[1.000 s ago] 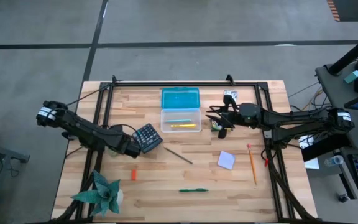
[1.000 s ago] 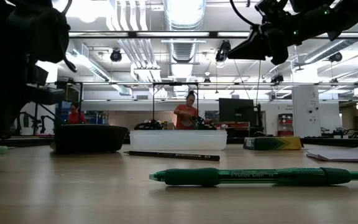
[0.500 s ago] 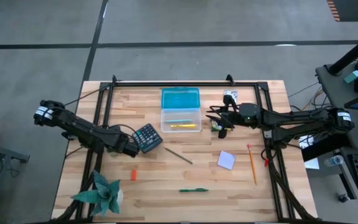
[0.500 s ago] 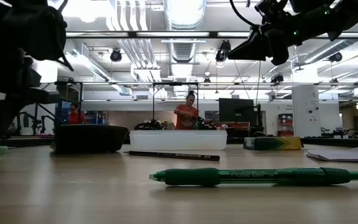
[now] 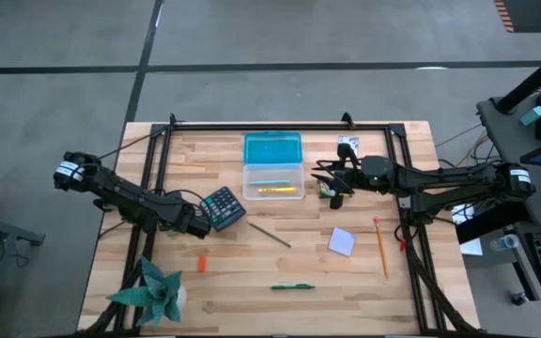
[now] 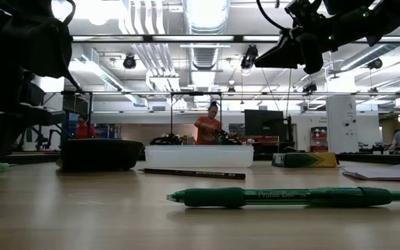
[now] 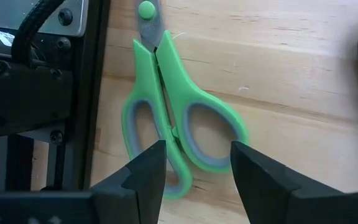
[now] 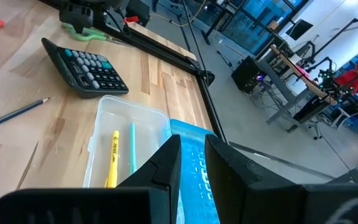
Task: Pack school essentials
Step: Put the green scissors into the blue supply box
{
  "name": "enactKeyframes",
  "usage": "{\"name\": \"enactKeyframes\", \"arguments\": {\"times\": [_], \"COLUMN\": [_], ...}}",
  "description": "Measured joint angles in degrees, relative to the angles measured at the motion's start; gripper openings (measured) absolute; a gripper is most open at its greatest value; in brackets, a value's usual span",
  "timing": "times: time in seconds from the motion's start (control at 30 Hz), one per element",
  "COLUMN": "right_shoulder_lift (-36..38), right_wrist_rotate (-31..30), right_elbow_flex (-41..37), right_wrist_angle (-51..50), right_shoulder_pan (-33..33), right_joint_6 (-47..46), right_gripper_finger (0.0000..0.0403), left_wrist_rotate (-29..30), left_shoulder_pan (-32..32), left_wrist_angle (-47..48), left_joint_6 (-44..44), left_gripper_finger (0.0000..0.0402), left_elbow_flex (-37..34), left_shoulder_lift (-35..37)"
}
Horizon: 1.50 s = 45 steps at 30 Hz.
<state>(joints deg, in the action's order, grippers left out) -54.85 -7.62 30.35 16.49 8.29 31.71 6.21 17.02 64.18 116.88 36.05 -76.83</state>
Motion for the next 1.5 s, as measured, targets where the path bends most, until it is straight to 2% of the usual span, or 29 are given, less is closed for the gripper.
{"name": "enactKeyframes", "arguments": {"times": [0.37, 0.5, 0.7, 0.83, 0.9, 1.13, 1.23, 1.4, 1.5], "right_shoulder_lift": [0.0, 0.0, 0.0, 0.0, 0.0, 0.0, 0.0, 0.0, 0.0], "right_wrist_rotate": [0.0, 0.0, 0.0, 0.0, 0.0, 0.0, 0.0, 0.0, 0.0], "right_elbow_flex": [0.0, 0.0, 0.0, 0.0, 0.0, 0.0, 0.0, 0.0, 0.0], "right_wrist_angle": [0.0, 0.0, 0.0, 0.0, 0.1, 0.1, 0.1, 0.1, 0.0], "right_shoulder_pan": [0.0, 0.0, 0.0, 0.0, 0.0, 0.0, 0.0, 0.0, 0.0], "right_joint_6": [0.3, 0.6, 0.9, 0.9, 0.9, 0.9, 0.9, 0.9, 0.9], "right_gripper_finger": [0.0063, 0.0063, 0.0063, 0.0063, 0.0063, 0.0063, 0.0063, 0.0063, 0.0063], "left_wrist_rotate": [-1.3, -1.1, -1.5, -4.2, -4.0, -4.0, -5.7, -5.1, -5.1], "left_shoulder_pan": [0.0, 0.0, 0.3, 0.5, 0.4, 0.4, 0.4, 0.4, 0.4], "left_wrist_angle": [-0.4, -3.8, -1.8, -4.8, -2.9, -2.7, -2.2, -2.4, -2.7], "left_joint_6": [-0.4, -0.7, -9.3, -17.3, -18.7, -17.1, -13.2, -5.8, -4.3], "left_gripper_finger": [0.0162, 0.0162, 0.0162, 0.0162, 0.0162, 0.0162, 0.0162, 0.0162, 0.0162], "left_elbow_flex": [-0.2, -0.8, 4.5, 9.9, 10.6, 11.3, 12.2, 13.2, 13.0], "left_shoulder_lift": [-7.5, -10.9, -13.5, -13.1, -12.8, -12.7, -12.4, -12.3, -12.3]}}
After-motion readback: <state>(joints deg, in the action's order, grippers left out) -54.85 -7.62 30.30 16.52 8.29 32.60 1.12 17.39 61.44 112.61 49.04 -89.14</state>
